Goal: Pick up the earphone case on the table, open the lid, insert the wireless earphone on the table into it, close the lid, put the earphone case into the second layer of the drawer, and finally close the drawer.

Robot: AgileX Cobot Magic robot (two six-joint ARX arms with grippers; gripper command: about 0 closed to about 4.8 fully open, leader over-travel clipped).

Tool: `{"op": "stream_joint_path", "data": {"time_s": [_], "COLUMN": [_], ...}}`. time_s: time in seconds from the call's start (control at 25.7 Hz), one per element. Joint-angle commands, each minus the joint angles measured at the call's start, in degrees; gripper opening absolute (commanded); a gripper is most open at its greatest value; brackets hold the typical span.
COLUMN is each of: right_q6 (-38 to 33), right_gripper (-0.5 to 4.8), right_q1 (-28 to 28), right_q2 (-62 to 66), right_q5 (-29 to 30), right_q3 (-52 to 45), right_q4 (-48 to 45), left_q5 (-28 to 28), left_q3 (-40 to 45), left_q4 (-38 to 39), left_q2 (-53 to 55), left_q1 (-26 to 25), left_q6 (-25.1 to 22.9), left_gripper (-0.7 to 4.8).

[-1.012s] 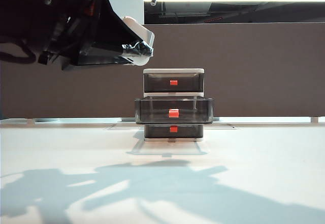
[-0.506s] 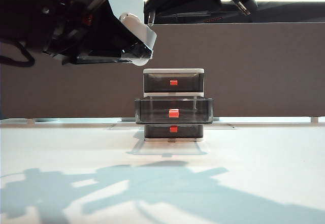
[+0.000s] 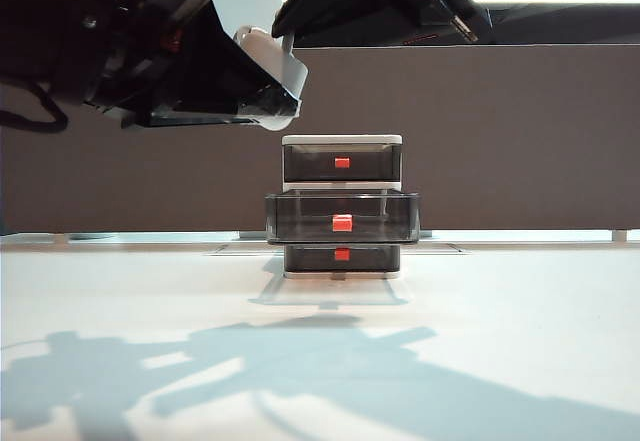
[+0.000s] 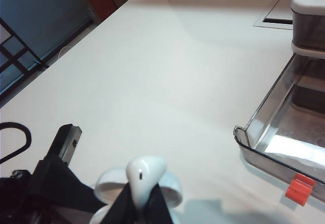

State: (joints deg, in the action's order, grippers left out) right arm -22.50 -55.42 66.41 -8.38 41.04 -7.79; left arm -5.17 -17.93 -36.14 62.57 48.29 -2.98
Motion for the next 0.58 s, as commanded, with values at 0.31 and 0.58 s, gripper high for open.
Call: {"op": "stream_joint_path", "data": {"time_s": [0.31, 0.58], "right_q6": [-1.5, -1.3], "right_gripper": [-0.01, -0.01], "right_q1": [-0.1, -0.2], "right_q2": [-0.2, -0.2], "right_q5": [1.4, 3.1], "right_q3": [0.3, 0.3], "right_q4": [-0.1, 2.0], "left_q5": [-0.4, -0.4], "left_q3": [-0.2, -0.2], "left_q4": [-0.8, -0.9], "left_q2": [-0.1, -0.1], "left_q1": [0.1, 0.1], "left_q6": [0.0, 2.6], "left_gripper": [0.65, 0.65]}}
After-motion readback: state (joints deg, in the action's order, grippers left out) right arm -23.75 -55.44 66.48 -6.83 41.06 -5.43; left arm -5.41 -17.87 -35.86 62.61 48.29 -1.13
